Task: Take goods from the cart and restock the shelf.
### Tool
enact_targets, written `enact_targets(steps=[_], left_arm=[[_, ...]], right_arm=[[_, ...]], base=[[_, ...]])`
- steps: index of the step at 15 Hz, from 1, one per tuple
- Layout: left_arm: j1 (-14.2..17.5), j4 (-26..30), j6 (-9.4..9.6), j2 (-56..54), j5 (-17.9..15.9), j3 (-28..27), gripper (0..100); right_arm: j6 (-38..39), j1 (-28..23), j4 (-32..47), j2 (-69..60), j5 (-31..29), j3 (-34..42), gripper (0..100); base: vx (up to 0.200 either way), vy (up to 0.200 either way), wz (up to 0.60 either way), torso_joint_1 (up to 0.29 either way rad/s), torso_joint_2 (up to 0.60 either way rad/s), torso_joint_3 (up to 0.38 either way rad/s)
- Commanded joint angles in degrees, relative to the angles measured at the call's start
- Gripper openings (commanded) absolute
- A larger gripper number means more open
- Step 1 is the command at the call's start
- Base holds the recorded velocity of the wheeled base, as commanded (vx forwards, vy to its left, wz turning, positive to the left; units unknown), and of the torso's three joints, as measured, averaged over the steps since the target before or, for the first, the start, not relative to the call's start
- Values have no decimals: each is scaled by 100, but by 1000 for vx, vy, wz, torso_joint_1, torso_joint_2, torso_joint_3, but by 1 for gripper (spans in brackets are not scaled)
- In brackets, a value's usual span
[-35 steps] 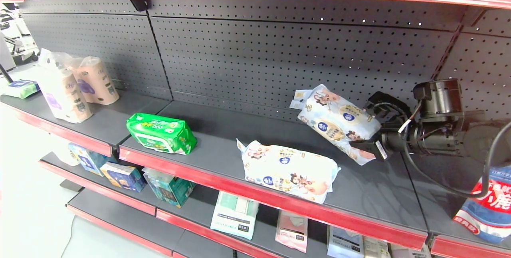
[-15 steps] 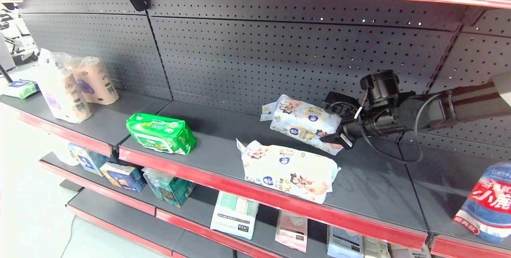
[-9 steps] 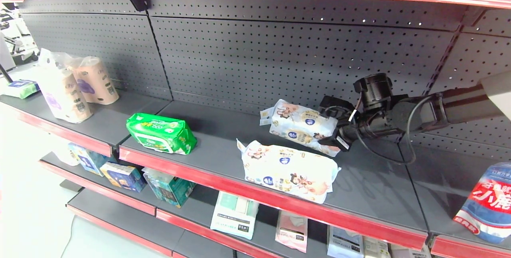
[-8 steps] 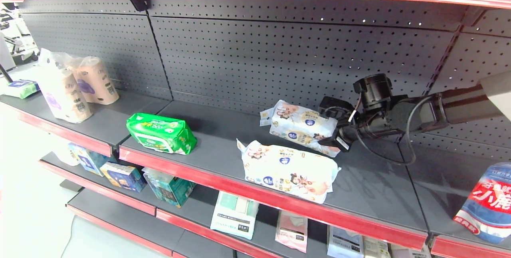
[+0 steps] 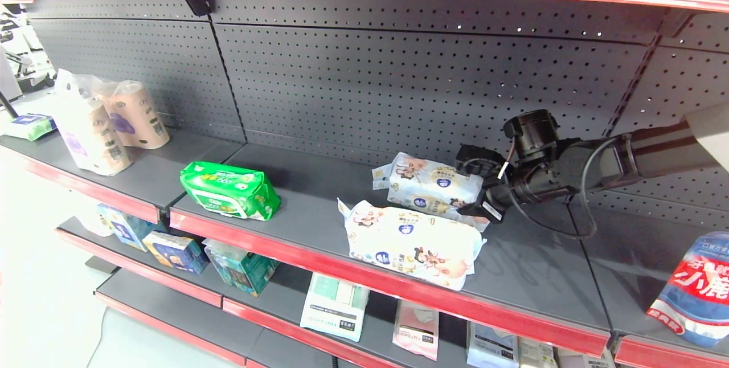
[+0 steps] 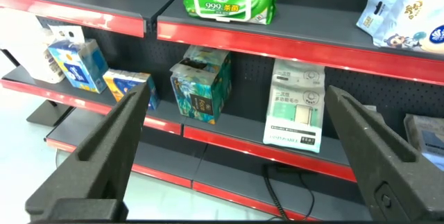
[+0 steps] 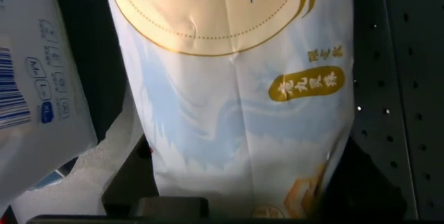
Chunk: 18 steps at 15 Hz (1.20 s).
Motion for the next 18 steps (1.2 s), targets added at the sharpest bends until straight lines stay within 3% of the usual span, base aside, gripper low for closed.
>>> enact_targets(steps=[1,7,8,18], left_arm=[[0,-2,-1,9,1,0,100],[0,-2,-1,9,1,0,100],[0,-2,-1,9,1,0,100],[0,-2,-1,9,1,0,100]], right_arm=[[-5,38,-3,-38,1,65,0],[-58,82,-3,-29,-8,144,0],[-58,82,-3,-29,1,161,100],[12,-103,-30,-231,-227,135,100]], base=[[0,0,0,0,0,0],[0,0,0,0,0,0],[0,0,0,0,0,0],[0,0,0,0,0,0]])
